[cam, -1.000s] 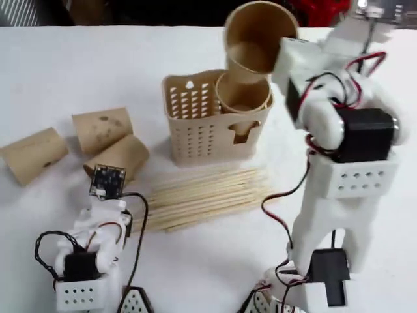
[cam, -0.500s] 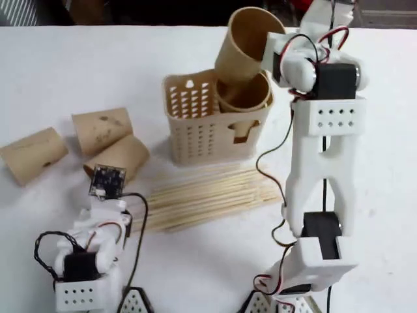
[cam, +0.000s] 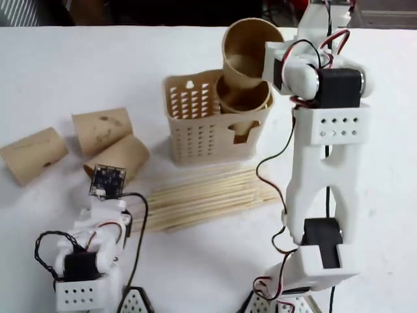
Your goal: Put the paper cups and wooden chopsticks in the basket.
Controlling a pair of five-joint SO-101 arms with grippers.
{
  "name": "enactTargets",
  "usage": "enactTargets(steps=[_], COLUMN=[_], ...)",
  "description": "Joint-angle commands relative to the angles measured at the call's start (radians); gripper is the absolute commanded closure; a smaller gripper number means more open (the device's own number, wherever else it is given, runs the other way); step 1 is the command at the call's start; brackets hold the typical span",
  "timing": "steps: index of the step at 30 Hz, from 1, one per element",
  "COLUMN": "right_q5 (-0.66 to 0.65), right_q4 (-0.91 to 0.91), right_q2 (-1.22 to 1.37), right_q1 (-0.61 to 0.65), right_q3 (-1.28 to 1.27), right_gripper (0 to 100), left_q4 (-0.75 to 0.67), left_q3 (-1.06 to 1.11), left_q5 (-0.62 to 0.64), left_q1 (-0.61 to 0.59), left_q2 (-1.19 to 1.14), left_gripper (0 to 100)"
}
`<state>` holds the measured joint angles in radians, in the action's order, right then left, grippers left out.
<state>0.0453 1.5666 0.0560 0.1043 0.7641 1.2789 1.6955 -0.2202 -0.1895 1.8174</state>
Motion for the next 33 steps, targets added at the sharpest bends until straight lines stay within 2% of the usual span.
enactTargets(steps=[1, 17, 20, 25, 27, 30, 33], right_q5=[-0.015, -0.017, -0.017, -0.015, -0.015, -0.015, -0.015], right_q4=[0.013, 0.051, 0.054, 0.128, 0.142, 0.145, 0.145], right_q2=[-0.064, 0.028, 0.05, 0.047, 0.035, -0.01, -0.087], right_q1=[0.025, 0.005, -0.004, -0.002, -0.001, -0.001, -0.001], right_q3=[0.012, 0.0, 0.0, 0.009, 0.011, 0.006, 0.003], right_gripper=[98.4, 97.9, 91.3, 72.7, 68.1, 69.0, 75.9], left_q4=[0.006, 0.006, 0.006, 0.002, -0.038, -0.135, -0.298], left_q3=[-0.002, -0.002, -0.002, -0.002, -0.002, -0.002, -0.003], left_q5=[-0.008, -0.008, -0.008, -0.009, -0.011, -0.023, -0.206], left_q1=[-0.008, -0.007, -0.007, -0.01, -0.012, -0.045, -0.11], left_q2=[0.008, 0.008, 0.008, 0.008, 0.008, 0.01, 0.01], left_gripper=[88, 88, 88, 88, 88, 88, 88])
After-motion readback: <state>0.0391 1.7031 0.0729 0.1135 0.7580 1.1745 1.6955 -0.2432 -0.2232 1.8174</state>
